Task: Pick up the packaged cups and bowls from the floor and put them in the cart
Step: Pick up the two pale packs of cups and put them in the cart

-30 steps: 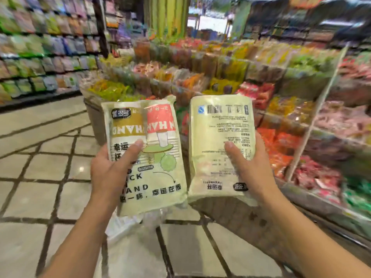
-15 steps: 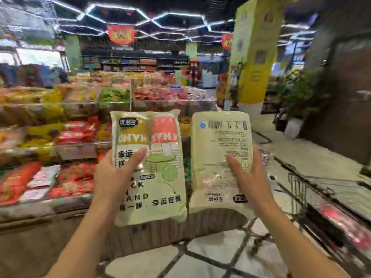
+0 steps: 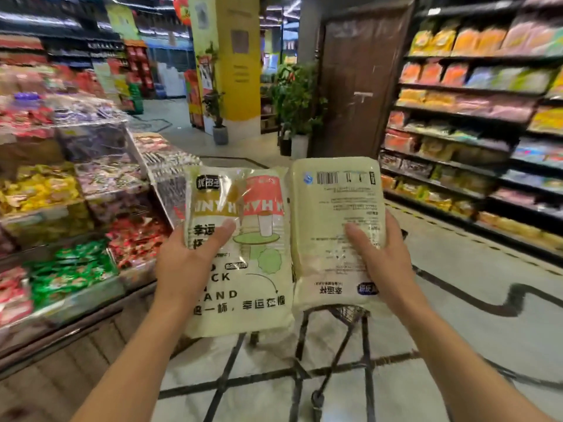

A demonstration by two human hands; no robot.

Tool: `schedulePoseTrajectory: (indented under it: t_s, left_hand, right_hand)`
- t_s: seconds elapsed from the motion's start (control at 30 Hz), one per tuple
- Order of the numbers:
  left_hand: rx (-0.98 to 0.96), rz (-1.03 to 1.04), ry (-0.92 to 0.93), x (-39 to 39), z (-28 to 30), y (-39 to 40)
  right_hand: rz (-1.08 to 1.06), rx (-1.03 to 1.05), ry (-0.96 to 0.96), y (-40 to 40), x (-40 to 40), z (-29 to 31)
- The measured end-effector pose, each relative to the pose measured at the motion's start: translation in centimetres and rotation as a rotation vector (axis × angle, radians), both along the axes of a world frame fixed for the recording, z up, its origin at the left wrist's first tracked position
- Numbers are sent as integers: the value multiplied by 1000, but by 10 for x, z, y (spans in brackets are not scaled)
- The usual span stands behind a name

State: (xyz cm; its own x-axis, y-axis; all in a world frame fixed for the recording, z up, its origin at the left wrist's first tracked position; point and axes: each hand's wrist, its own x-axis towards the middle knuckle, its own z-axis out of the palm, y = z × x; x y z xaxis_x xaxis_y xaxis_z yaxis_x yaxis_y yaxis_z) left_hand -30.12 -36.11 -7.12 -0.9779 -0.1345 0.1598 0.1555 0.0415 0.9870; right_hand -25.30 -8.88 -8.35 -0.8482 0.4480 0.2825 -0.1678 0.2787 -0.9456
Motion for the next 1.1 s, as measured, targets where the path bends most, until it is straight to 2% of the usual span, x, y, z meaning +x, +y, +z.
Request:
schedulePoseTrajectory:
  t_s: [0.2,0.47,0.73,0.93,1.1]
  left_hand:
    - [-29,-119,-50,-89,-15,119]
    - [-35,-89,-191,-232,-75,254]
    - [-175,12,-359,-313,-152,352]
    - [-148,142,-543,-347,-214,407]
    - [-207,268,-690,-355,-265,444]
  right_hand:
    - [-136,62,-61,113,-59,-25]
    - [-227,150,-174,239,-194,-69]
    - [-145,285,-328,325,-302,-136]
    - [55,332,-407,371,-381,-205]
    - [208,367,-508,399,-423,-273]
